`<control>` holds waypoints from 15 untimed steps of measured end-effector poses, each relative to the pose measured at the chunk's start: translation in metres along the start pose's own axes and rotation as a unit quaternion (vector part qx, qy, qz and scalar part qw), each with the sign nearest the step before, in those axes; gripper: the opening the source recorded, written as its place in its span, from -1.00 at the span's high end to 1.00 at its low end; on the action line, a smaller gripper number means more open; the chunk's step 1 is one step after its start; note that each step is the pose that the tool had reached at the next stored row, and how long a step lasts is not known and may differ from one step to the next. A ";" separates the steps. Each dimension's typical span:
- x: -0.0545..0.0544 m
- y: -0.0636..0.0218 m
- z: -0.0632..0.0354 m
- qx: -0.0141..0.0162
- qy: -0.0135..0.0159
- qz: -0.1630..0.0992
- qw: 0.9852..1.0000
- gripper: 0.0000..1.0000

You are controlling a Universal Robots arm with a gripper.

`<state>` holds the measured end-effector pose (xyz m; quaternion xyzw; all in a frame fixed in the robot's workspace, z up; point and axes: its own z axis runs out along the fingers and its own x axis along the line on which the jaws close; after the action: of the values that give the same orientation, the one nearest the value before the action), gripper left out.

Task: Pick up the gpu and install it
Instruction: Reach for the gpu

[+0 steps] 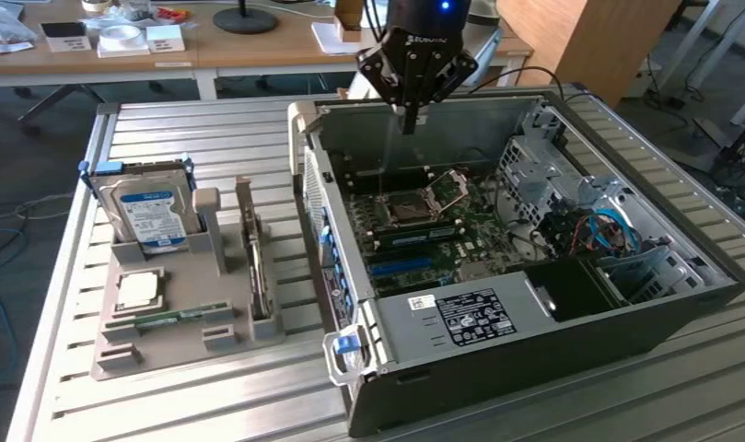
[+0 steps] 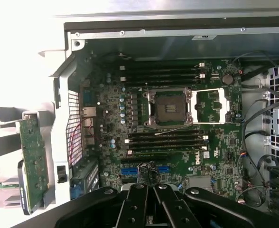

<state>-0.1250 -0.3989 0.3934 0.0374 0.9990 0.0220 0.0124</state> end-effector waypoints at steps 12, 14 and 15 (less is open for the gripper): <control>0.016 -0.0012 -0.0003 0.000 -0.001 0.000 1.000 0.79; 0.017 -0.0013 -0.0004 0.000 -0.001 0.000 1.000 0.79; 0.018 -0.0013 -0.0004 0.000 -0.001 0.000 1.000 0.79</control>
<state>-0.1428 -0.3988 0.3933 0.0374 0.9990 0.0221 0.0130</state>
